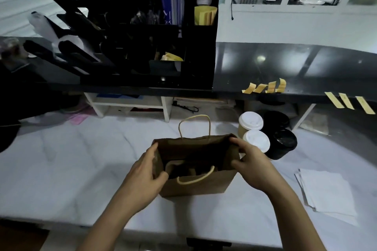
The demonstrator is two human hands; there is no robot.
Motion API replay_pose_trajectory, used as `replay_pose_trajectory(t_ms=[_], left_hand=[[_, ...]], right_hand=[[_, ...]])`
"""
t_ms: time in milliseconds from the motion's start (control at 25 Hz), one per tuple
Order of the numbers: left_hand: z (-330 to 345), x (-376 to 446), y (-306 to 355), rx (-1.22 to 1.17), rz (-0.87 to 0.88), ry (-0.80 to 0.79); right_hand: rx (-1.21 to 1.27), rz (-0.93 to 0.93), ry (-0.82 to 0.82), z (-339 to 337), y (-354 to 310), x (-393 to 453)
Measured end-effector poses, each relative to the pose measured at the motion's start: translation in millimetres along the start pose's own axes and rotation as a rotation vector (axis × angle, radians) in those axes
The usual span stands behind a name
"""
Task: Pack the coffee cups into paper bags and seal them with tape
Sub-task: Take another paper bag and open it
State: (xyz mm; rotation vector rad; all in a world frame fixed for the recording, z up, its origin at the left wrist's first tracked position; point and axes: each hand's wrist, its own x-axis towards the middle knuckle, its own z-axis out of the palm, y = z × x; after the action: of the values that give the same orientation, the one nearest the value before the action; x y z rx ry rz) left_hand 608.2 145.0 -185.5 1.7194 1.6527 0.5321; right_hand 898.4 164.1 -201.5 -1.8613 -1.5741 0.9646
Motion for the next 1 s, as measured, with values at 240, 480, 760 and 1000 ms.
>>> replay_pose_trajectory(t_ms=[240,480,760,1000], left_hand=[[-1,39,3,-0.004,-0.012,0.02],[-10,71,3,-0.005,0.041,-0.032],[-22,105,-1,0.091,0.068,-0.105],[-17,113,-4,0.089,0.066,-0.119]], right_hand=[[-0.006,0.009,0.014,-3,-8,34],[-0.033,0.023,0.013,-6,-18,54],[-0.001,0.035,0.002,-5,-29,69],[0.013,-0.027,0.013,-6,-25,72]])
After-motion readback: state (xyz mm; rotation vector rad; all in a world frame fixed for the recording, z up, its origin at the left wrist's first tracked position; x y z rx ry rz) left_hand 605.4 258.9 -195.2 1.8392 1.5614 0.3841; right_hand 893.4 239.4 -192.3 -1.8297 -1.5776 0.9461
